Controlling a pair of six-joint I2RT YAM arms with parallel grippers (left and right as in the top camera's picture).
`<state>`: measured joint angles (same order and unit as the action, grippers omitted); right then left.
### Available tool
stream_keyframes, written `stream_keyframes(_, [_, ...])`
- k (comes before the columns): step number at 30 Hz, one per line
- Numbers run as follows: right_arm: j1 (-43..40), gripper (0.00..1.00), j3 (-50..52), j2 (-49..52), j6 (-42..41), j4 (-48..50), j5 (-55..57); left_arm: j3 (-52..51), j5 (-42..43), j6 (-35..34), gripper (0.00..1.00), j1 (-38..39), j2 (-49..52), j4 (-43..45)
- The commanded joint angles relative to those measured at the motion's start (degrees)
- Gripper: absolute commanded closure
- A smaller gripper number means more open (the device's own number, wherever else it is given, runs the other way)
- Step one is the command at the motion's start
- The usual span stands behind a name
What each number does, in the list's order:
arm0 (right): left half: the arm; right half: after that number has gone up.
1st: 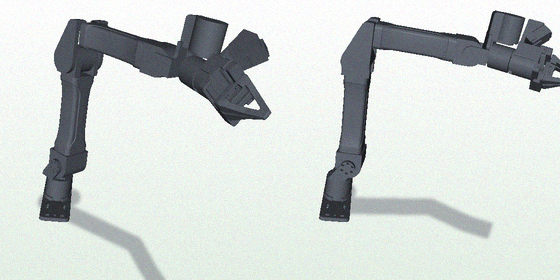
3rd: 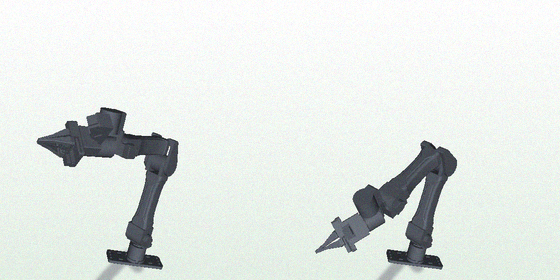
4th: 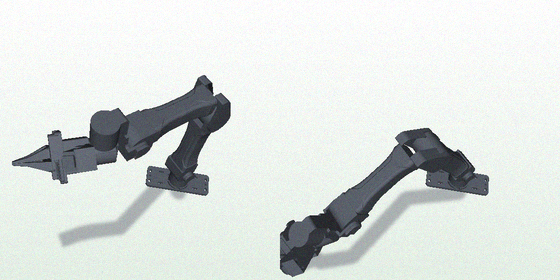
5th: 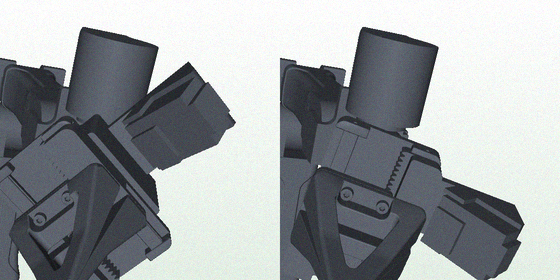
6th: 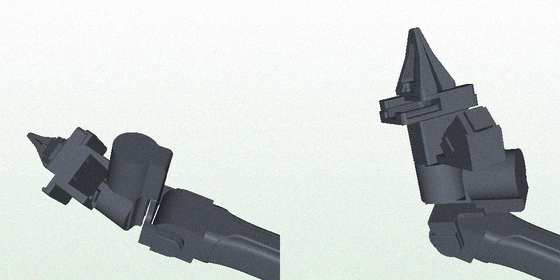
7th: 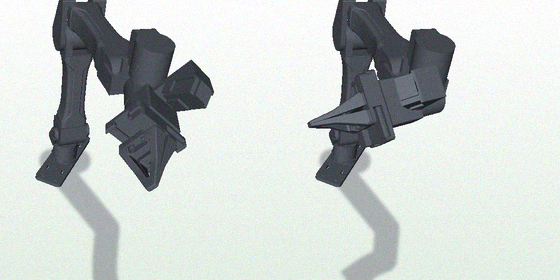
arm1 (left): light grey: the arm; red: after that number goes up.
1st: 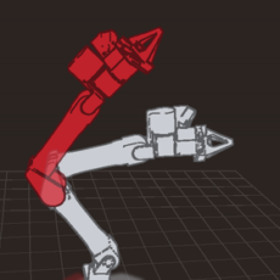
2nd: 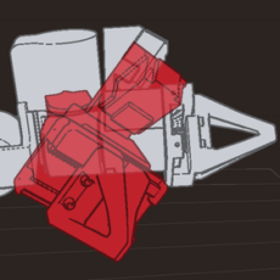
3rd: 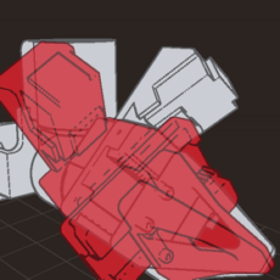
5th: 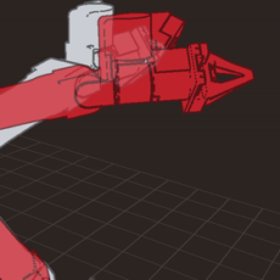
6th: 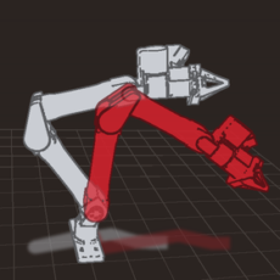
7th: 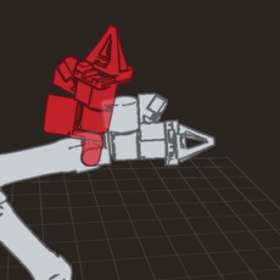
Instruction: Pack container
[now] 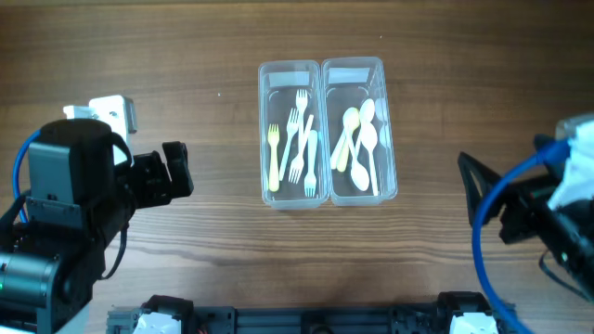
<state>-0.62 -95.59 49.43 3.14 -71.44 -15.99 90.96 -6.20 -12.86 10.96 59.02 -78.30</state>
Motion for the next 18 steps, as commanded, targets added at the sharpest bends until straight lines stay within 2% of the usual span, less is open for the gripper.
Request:
stream_keyframes(1, [0.07, 0.0, 0.39, 0.17, 1.38, -0.04, 1.03, -0.17, -0.79, 0.66, 0.0, -0.26, -0.15, -0.04])
stream_keyframes(18, [0.07, 0.0, 0.42, 0.48, 1.42, -0.57, 1.25, -0.17, -0.74, 0.04, 0.0, -0.26, -0.15, 0.22])
